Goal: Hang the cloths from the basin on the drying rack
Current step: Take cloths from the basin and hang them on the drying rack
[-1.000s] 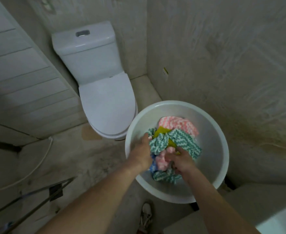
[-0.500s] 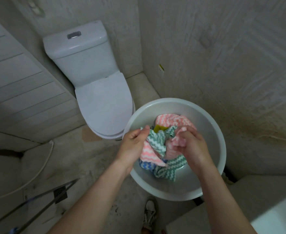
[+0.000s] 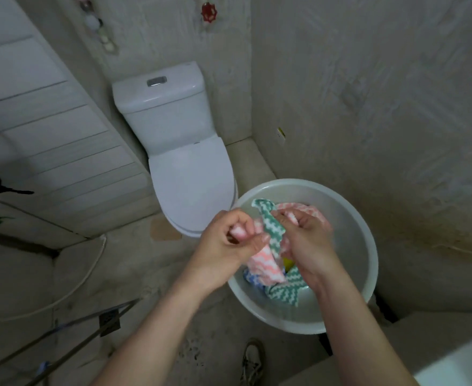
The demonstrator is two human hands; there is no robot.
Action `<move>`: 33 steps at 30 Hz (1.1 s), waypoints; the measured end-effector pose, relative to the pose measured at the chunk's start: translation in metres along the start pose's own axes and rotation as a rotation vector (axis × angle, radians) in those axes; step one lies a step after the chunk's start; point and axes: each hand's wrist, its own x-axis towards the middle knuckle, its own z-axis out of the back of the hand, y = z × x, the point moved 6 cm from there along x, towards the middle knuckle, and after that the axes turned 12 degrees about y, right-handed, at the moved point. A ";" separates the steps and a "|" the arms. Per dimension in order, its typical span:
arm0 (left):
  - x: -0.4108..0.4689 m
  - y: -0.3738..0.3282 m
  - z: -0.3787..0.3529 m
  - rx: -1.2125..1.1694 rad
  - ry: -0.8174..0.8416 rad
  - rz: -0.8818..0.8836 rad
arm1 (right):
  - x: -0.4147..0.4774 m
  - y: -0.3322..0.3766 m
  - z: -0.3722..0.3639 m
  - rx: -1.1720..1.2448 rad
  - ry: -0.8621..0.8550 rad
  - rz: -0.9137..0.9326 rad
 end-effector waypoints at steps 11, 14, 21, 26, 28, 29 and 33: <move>-0.071 -0.016 0.060 0.193 -0.350 0.057 | -0.043 0.043 -0.095 -0.154 0.278 0.174; -0.092 -0.008 0.070 -0.327 -0.363 0.163 | -0.057 0.047 -0.119 -0.205 0.367 0.194; -0.165 -0.012 0.108 -0.440 -0.486 0.191 | -0.093 0.042 -0.186 -0.321 0.504 0.213; -0.234 -0.026 0.139 -0.357 -0.544 0.107 | -0.118 0.047 -0.242 -0.587 0.494 0.361; -0.256 -0.032 0.147 -0.364 -0.568 0.052 | -0.128 0.045 -0.260 -0.616 0.484 0.397; -0.271 -0.034 0.154 -0.343 -0.600 0.023 | -0.136 0.044 -0.273 -0.648 0.482 0.425; -0.310 -0.031 0.176 -0.240 -0.859 -0.001 | -0.164 0.040 -0.304 -0.996 0.374 0.642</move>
